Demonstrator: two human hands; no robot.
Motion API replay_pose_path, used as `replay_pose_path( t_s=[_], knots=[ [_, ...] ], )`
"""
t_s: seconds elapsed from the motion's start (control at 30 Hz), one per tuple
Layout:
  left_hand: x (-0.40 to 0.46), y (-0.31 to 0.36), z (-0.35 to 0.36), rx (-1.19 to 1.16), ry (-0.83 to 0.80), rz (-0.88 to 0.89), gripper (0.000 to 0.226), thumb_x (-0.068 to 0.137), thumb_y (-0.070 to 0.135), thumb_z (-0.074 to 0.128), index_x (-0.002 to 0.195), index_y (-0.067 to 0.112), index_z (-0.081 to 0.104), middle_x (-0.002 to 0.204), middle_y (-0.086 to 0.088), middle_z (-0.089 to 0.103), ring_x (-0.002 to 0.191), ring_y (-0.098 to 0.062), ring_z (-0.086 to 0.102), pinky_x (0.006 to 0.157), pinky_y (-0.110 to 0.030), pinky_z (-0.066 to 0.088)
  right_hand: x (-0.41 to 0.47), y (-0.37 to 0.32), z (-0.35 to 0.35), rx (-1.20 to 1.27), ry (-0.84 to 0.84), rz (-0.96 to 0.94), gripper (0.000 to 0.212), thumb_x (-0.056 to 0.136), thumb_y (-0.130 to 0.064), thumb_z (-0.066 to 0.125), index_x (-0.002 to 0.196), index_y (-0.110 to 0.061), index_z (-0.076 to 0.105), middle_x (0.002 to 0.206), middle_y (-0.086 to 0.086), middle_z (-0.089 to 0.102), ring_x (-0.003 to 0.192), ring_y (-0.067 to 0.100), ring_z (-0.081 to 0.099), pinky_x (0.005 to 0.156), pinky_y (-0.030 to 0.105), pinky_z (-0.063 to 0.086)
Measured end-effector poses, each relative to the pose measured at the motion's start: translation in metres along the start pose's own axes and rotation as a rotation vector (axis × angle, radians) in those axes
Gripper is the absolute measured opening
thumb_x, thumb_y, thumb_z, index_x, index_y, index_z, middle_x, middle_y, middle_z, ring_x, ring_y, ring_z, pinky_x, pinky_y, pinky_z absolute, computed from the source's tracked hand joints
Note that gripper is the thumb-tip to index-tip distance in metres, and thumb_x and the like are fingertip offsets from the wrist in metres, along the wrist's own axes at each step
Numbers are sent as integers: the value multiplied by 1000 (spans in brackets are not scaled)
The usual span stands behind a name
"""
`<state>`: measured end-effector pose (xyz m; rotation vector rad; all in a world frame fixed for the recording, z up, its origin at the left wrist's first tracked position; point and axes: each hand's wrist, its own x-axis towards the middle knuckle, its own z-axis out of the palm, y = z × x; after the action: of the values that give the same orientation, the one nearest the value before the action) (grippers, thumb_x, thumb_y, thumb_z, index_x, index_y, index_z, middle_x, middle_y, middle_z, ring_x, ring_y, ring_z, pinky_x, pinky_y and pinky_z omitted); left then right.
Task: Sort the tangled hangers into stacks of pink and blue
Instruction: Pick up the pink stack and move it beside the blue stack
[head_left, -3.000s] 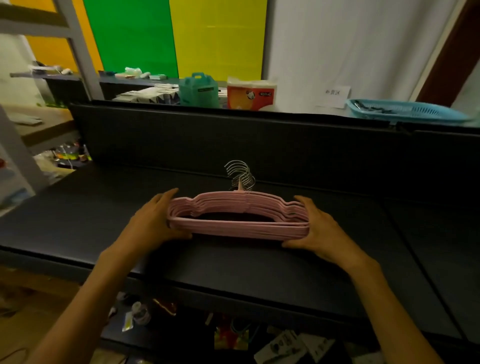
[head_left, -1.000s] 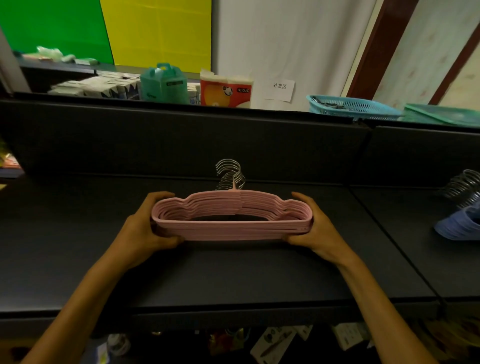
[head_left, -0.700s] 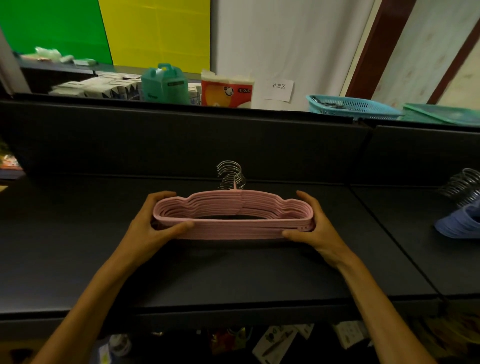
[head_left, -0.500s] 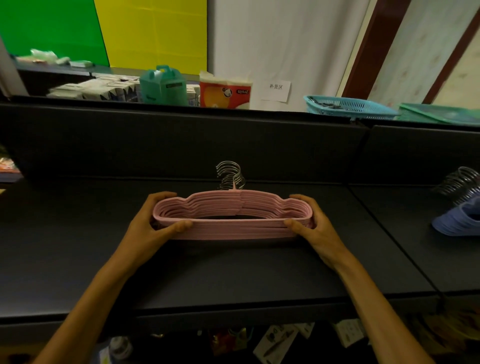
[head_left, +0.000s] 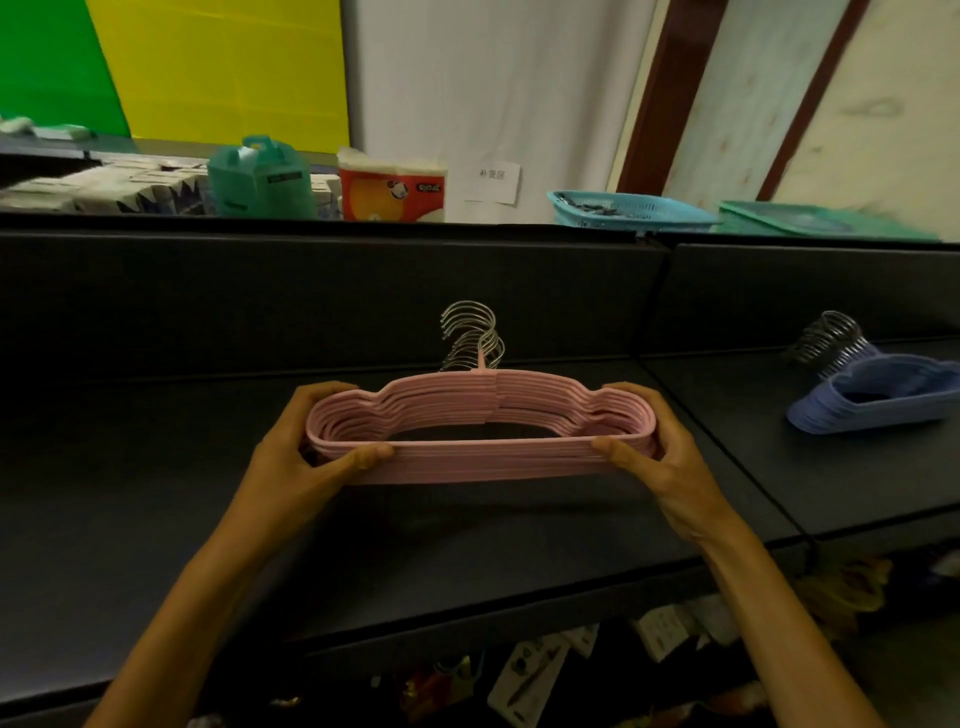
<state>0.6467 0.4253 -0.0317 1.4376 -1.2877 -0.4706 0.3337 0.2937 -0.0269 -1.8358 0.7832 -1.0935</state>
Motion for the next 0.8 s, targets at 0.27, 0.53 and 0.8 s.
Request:
replay_pose_path(
  t_s=[0.27, 0.53, 0.8],
  knots=[
    [10, 43, 81, -58, -137, 94, 73, 56, 56, 80, 119, 33, 49, 113, 15, 57, 100, 4, 58, 78, -21, 49, -46, 1, -86, -23, 184, 3, 57, 77, -16, 70, 129, -20, 47, 121, -3, 59, 111, 14, 58, 91, 23, 47],
    [9, 107, 217, -134, -279, 200, 74, 55, 63, 72, 120, 36, 48, 112, 24, 57, 103, -1, 60, 76, -15, 53, -102, 7, -226, -61, 320, -23, 54, 75, -19, 71, 124, -22, 50, 120, -2, 59, 112, 15, 57, 91, 24, 47],
    [-13, 176, 380, -214, -325, 225, 66, 61, 52, 80, 117, 33, 52, 108, 20, 61, 99, -2, 62, 81, -21, 54, -171, 19, -386, -102, 421, -13, 57, 70, -37, 77, 121, -27, 53, 116, -4, 62, 111, 20, 57, 91, 25, 47]
  ],
)
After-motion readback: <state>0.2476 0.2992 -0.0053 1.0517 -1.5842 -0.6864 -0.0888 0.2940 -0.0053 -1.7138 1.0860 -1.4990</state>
